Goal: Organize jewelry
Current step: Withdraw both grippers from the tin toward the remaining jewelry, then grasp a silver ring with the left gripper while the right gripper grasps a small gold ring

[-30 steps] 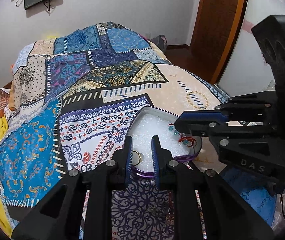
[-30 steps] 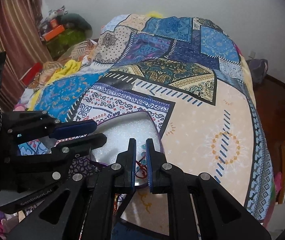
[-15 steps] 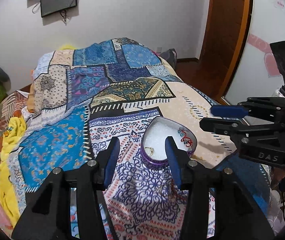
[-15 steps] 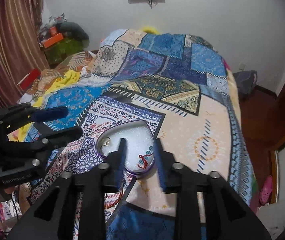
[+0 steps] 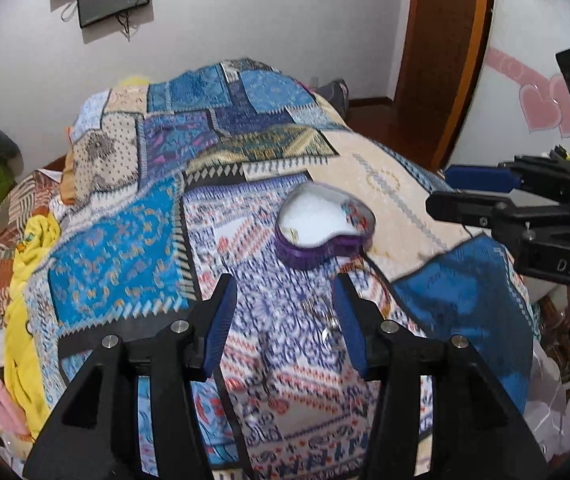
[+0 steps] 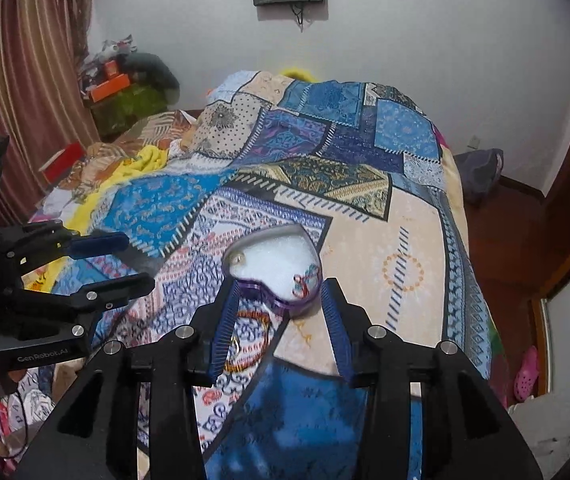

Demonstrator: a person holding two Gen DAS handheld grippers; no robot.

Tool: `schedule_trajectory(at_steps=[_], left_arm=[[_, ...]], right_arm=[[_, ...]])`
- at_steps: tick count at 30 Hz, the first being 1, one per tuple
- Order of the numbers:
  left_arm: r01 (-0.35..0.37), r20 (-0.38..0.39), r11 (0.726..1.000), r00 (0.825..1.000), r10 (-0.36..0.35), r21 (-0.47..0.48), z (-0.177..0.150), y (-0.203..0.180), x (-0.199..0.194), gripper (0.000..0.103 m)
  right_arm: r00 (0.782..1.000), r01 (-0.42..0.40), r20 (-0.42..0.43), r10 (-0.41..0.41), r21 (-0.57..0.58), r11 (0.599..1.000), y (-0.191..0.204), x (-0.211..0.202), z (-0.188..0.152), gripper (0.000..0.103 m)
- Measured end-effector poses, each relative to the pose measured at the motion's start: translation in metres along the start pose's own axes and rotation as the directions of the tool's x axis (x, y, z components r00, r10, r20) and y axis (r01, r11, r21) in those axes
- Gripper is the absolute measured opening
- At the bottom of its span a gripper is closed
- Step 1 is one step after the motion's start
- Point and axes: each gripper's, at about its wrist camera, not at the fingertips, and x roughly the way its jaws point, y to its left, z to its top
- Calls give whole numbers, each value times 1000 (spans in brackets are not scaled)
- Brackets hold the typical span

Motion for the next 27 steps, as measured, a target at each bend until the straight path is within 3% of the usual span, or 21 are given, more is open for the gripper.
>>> schedule_trajectory(at_steps=[8, 15, 20, 27], left_arm=[[61, -96, 998, 994, -60, 6, -30, -14, 20, 49], [105, -108, 994, 989, -104, 2, -39, -24, 34, 49], [137, -132, 991, 982, -136, -4, -40, -25, 47, 29], [146, -137, 989, 979, -148, -19, -42, -21, 58, 28]], right_arm=[[999, -6, -51, 6, 16, 1000, 2, 6, -27, 39], [995, -10, -94, 13, 29, 1000, 0, 15, -42, 39], [994, -21, -106, 25, 37, 999, -2, 20, -48, 39], [995, -12, -95, 13, 11, 1000, 3, 26, -49, 39]])
